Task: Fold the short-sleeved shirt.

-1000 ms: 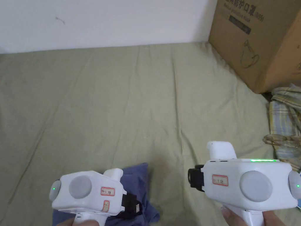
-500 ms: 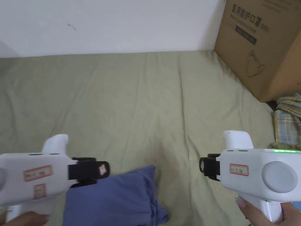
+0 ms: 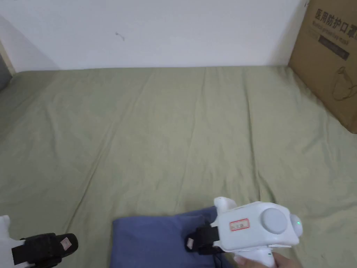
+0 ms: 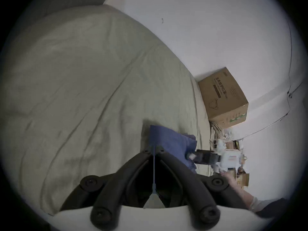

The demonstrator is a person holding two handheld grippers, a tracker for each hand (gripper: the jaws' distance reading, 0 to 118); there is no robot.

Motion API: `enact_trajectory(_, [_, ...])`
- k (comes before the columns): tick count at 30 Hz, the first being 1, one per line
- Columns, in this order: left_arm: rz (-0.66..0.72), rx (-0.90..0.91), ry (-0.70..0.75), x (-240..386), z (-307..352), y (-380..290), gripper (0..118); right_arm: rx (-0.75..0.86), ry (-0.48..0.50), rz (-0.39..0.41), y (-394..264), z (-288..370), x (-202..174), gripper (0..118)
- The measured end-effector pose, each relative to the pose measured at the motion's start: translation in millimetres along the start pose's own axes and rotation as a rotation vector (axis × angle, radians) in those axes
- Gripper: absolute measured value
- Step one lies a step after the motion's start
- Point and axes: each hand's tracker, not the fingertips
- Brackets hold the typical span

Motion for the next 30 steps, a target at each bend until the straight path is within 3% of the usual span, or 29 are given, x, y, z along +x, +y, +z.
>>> enact_trajectory(3, [0.036, -0.083, -0.092, -11.4, -17.6, -0.4, 4, -0.013, 0.169, -0.18, -5.2, 5.3, 38.7, 2])
enact_trajectory(5, [0.063, -0.138, -0.156, -21.7, -35.1, 1.0, 22, -0.004, 0.179, -0.188, -10.9, 9.2, 49.7, 2])
enact_trajectory(6, [0.072, -0.161, -0.182, -26.5, -44.7, 1.6, 38, -0.001, 0.184, -0.177, -12.9, 9.6, 52.2, 2])
enact_trajectory(7, [0.076, -0.182, -0.191, -29.8, -53.1, 2.0, 65, 0.002, 0.191, -0.173, -14.2, 9.3, 53.3, 2])
enact_trajectory(8, [0.08, -0.204, -0.193, -33.1, -62.7, 2.6, 85, 0.006, 0.195, -0.172, -16.0, 8.4, 53.2, 2])
enact_trajectory(10, [0.08, -0.227, -0.207, -37.1, -79.5, 2.3, 118, 0.011, 0.203, -0.177, -17.0, 7.5, 54.0, 2])
enact_trajectory(14, [0.155, -0.211, -0.359, -36.2, -103.1, 3.6, 118, 0.012, 0.222, -0.186, -17.7, 7.1, 55.7, 2])
enact_trajectory(17, [0.206, -0.295, -0.485, -28.2, -130.8, -1.0, 118, 0.012, 0.231, -0.188, -18.4, 6.6, 57.2, 2])
enact_trajectory(21, [0.148, -0.412, -0.577, -12.7, -170.6, -12.2, 117, 0.022, 0.253, -0.186, -22.0, 5.7, 61.9, 2])
enact_trajectory(22, [0.135, -0.396, -0.562, -7.0, -174.9, -13.5, 111, 0.026, 0.254, -0.186, -22.9, 5.7, 62.2, 2])
enact_trajectory(23, [0.106, -0.373, -0.538, -5.2, -176.7, -15.1, 95, 0.029, 0.257, -0.189, -23.5, 5.7, 63.5, 2])
enact_trajectory(24, [0.096, -0.357, -0.524, -9.0, -178.9, -15.6, 57, 0.031, 0.264, -0.196, -23.9, 5.6, 65.2, 2])
enact_trajectory(25, [0.102, -0.347, -0.474, -13.2, -179.8, -13.8, 57, 0.033, 0.267, -0.2, -24.3, 5.6, 66.5, 2])
enact_trajectory(26, [0.102, -0.35, -0.311, -20.0, -182.0, -13.8, 38, 0.034, 0.272, -0.204, -24.9, 6.1, 67.5, 2])
enact_trajectory(27, [0.118, -0.372, -0.262, -27.4, -185.2, -17.9, 19, 0.035, 0.277, -0.203, -25.6, 6.9, 67.3, 2])
enact_trajectory(28, [0.193, -0.36, -0.417, -28.4, -183.2, -18.8, 19, 0.042, 0.276, -0.185, -26.7, 8.3, 65.1, 2])
enact_trajectory(30, [0.037, -0.369, -0.294, -4.9, -174.6, -10.5, 19, 0.055, 0.209, -0.114, -27.1, 14.0, 56.0, 2])
